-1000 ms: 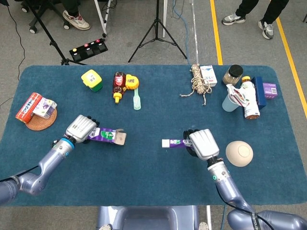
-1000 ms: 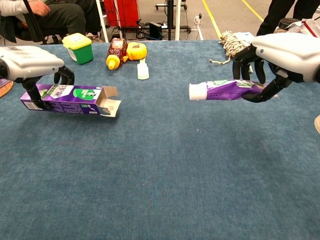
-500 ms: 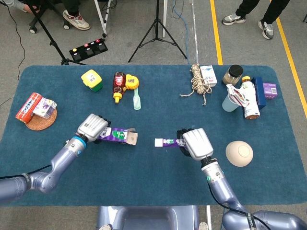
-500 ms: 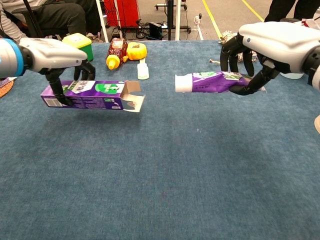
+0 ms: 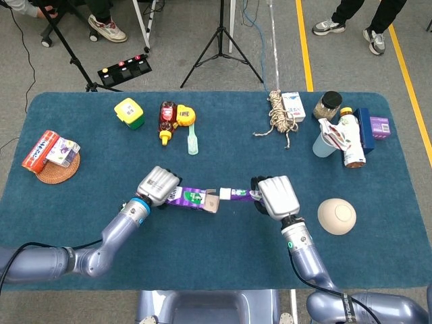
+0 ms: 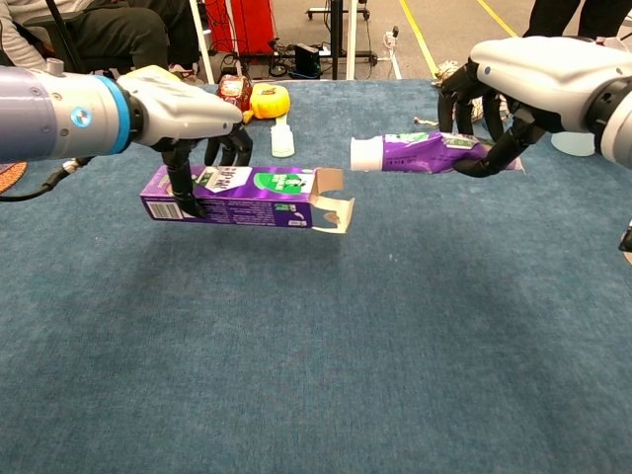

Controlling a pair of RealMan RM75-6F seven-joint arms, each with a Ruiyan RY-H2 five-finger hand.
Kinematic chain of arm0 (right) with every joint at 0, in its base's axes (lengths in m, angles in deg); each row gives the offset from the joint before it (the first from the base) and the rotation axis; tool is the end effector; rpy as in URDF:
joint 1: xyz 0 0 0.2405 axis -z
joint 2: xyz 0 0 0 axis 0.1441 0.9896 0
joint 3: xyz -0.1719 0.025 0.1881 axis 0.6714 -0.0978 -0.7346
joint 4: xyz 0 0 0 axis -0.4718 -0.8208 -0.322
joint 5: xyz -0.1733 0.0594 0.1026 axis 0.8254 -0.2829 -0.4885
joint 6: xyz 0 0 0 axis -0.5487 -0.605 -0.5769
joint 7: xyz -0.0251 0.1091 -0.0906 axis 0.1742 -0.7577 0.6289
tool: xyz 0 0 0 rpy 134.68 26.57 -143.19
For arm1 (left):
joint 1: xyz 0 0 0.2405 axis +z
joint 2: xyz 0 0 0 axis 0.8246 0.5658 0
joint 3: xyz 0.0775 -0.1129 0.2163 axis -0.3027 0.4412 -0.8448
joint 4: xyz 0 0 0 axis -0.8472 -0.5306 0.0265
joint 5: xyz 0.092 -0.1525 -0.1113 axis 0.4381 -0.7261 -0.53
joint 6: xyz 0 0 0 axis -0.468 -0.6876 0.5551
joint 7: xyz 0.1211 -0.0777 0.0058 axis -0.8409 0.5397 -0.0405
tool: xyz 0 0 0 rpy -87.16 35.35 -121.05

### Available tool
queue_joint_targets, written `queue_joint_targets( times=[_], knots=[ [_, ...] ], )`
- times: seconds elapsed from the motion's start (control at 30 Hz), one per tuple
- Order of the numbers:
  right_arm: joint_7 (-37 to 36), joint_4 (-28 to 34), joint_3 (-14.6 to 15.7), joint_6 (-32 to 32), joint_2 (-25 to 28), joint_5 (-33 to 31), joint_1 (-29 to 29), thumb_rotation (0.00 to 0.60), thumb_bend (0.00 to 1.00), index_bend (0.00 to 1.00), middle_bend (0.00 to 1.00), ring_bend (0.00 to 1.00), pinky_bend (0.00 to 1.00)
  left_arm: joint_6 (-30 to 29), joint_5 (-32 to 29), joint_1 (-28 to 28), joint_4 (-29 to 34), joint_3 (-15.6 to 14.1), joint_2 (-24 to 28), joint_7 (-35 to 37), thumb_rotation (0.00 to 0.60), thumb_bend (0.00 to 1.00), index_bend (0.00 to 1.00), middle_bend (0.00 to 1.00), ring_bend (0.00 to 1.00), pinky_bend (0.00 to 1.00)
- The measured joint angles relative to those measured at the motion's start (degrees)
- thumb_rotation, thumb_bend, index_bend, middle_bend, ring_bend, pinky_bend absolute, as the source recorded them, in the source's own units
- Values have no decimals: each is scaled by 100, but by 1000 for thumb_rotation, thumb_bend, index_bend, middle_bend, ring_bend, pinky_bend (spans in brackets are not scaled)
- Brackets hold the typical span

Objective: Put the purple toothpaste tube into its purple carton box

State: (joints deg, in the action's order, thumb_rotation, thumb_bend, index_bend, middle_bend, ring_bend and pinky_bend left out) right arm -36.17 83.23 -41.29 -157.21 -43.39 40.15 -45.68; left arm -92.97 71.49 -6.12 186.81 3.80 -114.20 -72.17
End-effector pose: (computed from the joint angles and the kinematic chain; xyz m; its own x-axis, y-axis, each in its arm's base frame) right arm -0.1159 -0.3078 0.0244 0.4790 -0.0870 0.8735 -0.8487 -0.3003 0.4354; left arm -0.0831 0.3546 -0.0140 0.7623 0.2911 0.5780 0.6354 -0.5060 -0.5832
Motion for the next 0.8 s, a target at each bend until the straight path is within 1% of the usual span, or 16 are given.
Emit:
queue_joint_targets(
  times=[0.1, 0.2, 0.4, 0.57, 0.8],
  knots=[
    [-18, 20, 28, -5, 29, 36, -5, 600, 527, 587, 614, 599, 750, -171, -261, -196, 22, 1, -111, -122, 600, 206, 509, 432, 346, 598],
    [-49, 36, 80, -14, 50, 100, -4, 600, 528, 587, 613, 599, 749, -263, -394, -321, 8, 6, -180, -146, 600, 206, 509, 432, 346, 598],
    [-40, -9, 142, -32, 17, 135, -21, 600, 528, 588, 614, 600, 750, -298, -406, -410, 29, 49, -134, 32, 600, 207, 509, 432, 345, 598],
    [-67, -51, 120, -39, -3, 96, -43, 600, 527, 588, 616, 601, 750, -380, -366, -452, 168, 5, -16, 77, 600, 206, 509, 432, 346, 598],
    [22, 0, 192, -77, -80, 122, -64, 600, 529, 589, 616, 601, 752, -403, -341, -516, 207, 2, 24, 241, 600, 207, 509, 432, 346, 599]
  ],
)
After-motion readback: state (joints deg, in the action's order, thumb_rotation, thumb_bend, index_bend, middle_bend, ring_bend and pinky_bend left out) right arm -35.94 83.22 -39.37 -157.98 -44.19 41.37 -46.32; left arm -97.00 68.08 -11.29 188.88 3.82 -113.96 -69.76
